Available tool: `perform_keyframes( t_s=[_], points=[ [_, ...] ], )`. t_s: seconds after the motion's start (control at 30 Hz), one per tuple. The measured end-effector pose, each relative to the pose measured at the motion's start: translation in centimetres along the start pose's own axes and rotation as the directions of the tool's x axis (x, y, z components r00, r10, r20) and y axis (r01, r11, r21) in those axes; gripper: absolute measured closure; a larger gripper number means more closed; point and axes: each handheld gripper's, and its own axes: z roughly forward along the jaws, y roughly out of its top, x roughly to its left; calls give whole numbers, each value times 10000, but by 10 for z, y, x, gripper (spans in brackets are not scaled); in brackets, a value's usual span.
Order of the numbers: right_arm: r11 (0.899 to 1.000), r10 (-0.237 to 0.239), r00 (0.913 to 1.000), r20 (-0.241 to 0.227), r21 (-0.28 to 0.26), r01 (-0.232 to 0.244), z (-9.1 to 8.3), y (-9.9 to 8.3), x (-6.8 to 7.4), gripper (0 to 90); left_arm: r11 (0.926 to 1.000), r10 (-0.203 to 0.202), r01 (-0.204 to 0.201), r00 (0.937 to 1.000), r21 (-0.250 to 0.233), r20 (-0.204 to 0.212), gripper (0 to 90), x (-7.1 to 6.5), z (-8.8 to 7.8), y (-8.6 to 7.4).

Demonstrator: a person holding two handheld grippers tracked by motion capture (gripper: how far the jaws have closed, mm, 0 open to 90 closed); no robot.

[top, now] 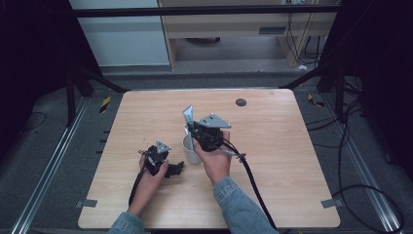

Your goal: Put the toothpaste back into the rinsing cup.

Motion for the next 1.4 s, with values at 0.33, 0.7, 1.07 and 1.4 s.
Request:
perform_keyframes(
  t_s=[0.33, 0.7, 1.07, 1.4],
  points=[
    [10000, 85, 10000, 25, 25, -85, 1, -5, -2, 794, 10000, -31, 31, 10000, -25, -9, 0, 0, 0, 0],
    [9997, 179, 9998, -15, 139, -179, 5, -10, -2, 794, 10000, -55, 55, 10000, -19, -12, 0, 0, 0, 0],
    [9993, 278, 9996, -3, 256, -278, 8, -13, -4, 793, 10000, -71, 71, 10000, -21, -2, 0, 0, 0, 0],
    [9991, 298, 9995, 43, 297, -299, 9, -15, -3, 793, 10000, -70, 70, 10000, -19, -2, 0, 0, 0, 0]
  ],
)
